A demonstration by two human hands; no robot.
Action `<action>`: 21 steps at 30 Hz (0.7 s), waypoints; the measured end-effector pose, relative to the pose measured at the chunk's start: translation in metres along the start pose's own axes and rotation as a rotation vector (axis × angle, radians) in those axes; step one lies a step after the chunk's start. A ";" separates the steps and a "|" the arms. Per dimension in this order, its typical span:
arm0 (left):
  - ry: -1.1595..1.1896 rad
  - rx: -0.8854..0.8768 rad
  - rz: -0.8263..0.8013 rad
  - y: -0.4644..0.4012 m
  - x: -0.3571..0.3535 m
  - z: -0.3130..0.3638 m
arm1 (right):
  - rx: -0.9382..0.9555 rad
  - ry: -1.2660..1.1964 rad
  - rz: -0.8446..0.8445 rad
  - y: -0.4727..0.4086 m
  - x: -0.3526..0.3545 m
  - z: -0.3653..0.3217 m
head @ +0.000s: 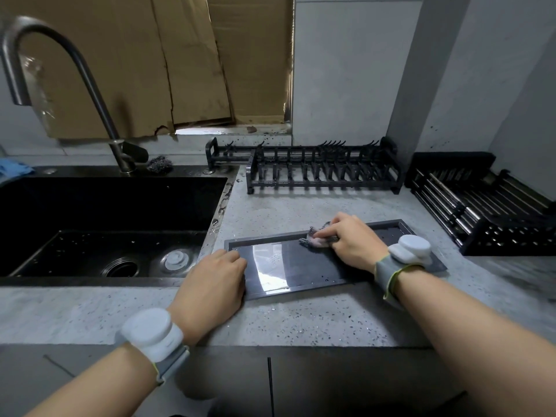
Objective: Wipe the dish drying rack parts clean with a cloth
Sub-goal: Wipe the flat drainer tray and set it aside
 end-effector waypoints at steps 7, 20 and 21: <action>-0.042 0.128 -0.024 -0.009 0.000 -0.003 | 0.095 -0.077 -0.059 0.013 -0.013 -0.021; 0.135 0.112 -0.104 -0.029 -0.012 0.007 | 0.133 -0.634 0.080 0.044 0.044 -0.064; 0.142 0.110 -0.097 -0.027 -0.013 0.007 | 0.119 -0.562 0.033 0.047 0.037 -0.060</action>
Point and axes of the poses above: each hand's wrist, its own y-axis away from the middle knuckle, its own x-axis out of the back of the hand, z = x × y, the point moved 7 cm from there along -y, towards the middle knuckle, and after that the axes turned 2 degrees about -z, right-handed, at the moved point
